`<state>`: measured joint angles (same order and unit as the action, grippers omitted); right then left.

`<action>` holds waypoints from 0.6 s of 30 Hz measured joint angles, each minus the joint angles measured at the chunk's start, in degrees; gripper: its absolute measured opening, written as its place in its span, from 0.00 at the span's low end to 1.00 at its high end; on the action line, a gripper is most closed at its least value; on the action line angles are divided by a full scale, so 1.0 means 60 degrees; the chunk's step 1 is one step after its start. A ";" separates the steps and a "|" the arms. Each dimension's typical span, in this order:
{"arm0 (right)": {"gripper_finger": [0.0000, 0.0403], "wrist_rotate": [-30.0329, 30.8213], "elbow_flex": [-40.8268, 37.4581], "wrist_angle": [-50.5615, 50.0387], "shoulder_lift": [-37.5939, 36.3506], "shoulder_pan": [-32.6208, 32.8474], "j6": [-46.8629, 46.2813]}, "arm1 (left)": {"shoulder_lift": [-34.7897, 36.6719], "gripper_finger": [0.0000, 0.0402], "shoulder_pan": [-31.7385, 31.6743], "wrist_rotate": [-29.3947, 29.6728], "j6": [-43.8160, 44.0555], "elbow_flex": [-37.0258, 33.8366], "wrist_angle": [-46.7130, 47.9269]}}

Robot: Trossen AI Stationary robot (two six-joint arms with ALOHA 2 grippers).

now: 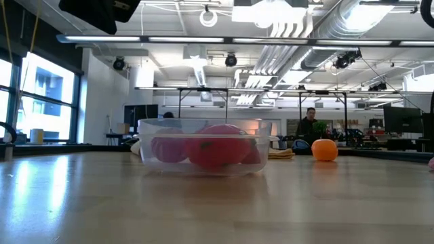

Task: Pick and placing Produce into tupperware
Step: Put the red tomato into the transparent bin

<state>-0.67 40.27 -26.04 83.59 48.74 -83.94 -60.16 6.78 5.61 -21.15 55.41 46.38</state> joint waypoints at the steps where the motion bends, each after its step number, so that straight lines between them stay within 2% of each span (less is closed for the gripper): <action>1: 0.72 -0.0056 0.0000 0.0227 0.0121 -0.0022 0.0087 | 0.0002 0.01 0.0000 0.0000 0.0000 -0.0001 -0.0002; 5: 0.72 -0.0083 0.0007 0.0911 0.0519 -0.0129 0.0337 | 0.0002 0.01 0.0002 0.0000 0.0000 0.0000 0.0002; 18: 0.72 -0.0135 0.0054 0.0927 0.0916 -0.0187 0.0327 | 0.0003 0.01 0.0002 0.0000 0.0000 0.0002 -0.0001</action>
<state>-1.48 40.59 -20.48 89.08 47.62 -81.97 -60.14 6.79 5.61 -21.15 55.42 46.37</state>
